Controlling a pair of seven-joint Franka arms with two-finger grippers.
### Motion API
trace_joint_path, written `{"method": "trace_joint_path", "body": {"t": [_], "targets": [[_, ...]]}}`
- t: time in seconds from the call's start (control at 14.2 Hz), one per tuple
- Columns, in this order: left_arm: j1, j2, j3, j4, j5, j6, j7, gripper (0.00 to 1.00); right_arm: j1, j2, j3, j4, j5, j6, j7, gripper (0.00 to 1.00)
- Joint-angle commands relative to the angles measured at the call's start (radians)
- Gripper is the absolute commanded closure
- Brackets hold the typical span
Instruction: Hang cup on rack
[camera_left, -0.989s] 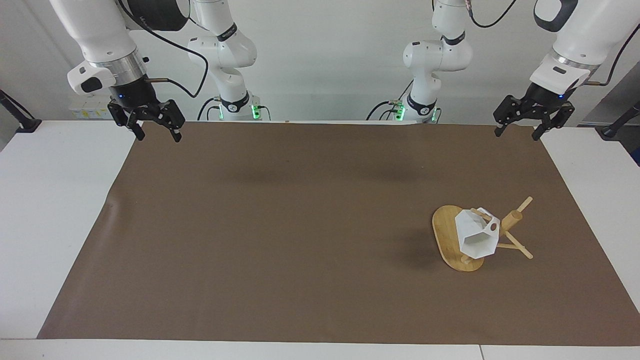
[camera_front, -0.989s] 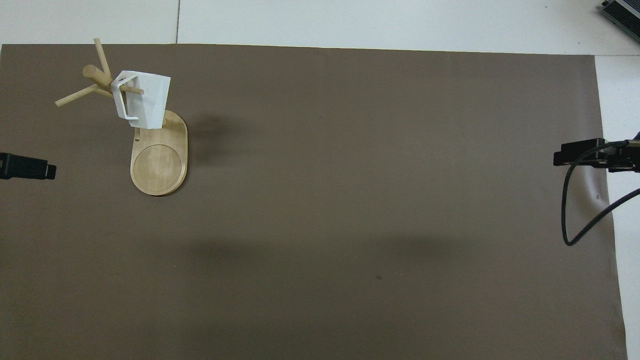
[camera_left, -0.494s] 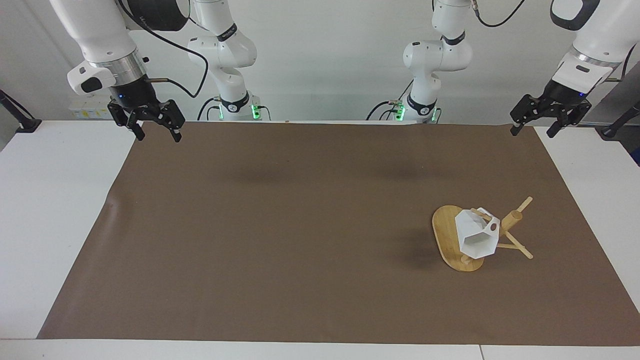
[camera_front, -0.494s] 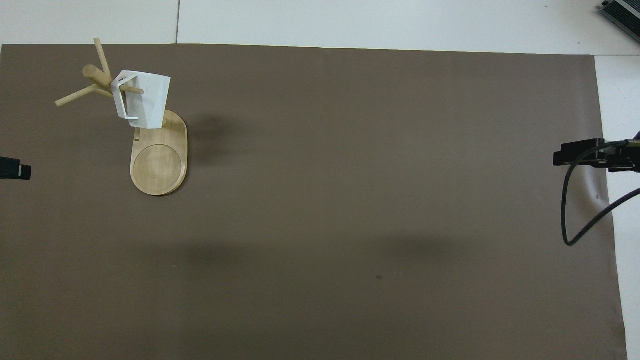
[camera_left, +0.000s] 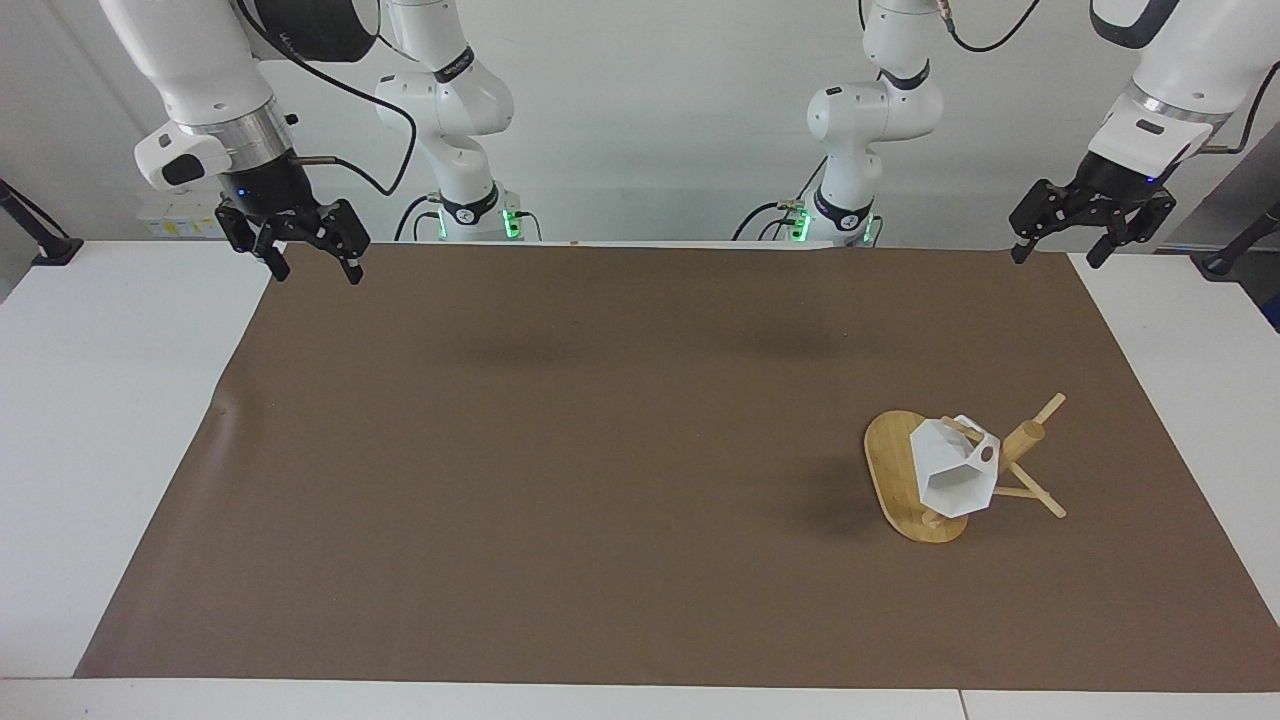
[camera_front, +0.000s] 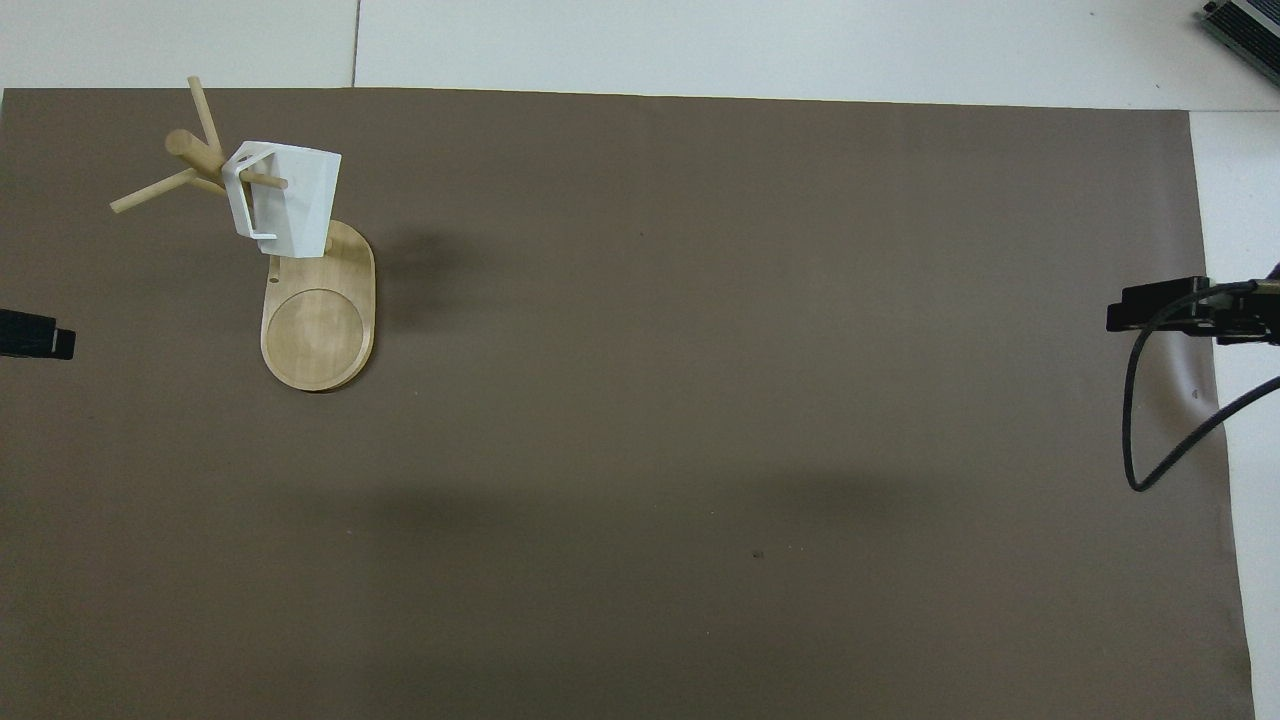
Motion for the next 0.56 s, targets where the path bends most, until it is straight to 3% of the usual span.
{"method": "trace_joint_path", "body": {"t": [0.0, 0.49], "targets": [[0.034, 0.008, -0.033, 0.02, 0.02, -0.029, -0.009, 0.0, -0.015, -0.022, 0.01, -0.023, 0.018, -0.007, -0.02, 0.0], [0.033, -0.013, -0.033, -0.021, 0.047, -0.043, -0.07, 0.0, -0.015, -0.022, 0.01, -0.023, 0.018, -0.007, -0.02, 0.0]]}}
